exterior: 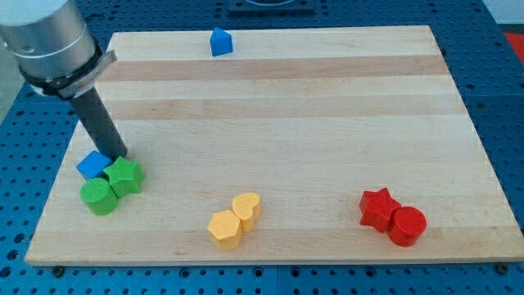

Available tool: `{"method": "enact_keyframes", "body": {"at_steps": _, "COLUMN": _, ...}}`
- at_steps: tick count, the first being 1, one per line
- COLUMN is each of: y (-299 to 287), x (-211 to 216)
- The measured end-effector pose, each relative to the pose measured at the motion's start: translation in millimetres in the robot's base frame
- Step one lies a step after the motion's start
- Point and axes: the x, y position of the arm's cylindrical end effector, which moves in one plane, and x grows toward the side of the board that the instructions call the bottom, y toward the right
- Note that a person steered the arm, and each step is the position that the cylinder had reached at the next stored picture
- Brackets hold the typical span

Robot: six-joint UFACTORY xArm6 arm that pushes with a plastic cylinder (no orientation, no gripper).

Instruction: Point at the blue triangle

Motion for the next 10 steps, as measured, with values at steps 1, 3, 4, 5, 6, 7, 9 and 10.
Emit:
{"method": "enact_keyframes", "body": {"at_steps": 1, "y": 8, "x": 10}}
{"method": "enact_keyframes", "body": {"at_steps": 3, "y": 112, "x": -29}}
{"method": "enact_keyframes", "body": {"at_steps": 4, "y": 182, "x": -43}}
{"method": "enact_keyframes", "body": {"at_steps": 5, "y": 258, "x": -63}}
{"method": "enact_keyframes", "body": {"at_steps": 6, "y": 263, "x": -99}}
{"method": "enact_keyframes", "body": {"at_steps": 7, "y": 242, "x": -136}}
{"method": "enact_keyframes", "body": {"at_steps": 9, "y": 208, "x": -227}}
{"method": "enact_keyframes", "body": {"at_steps": 10, "y": 207, "x": -281}}
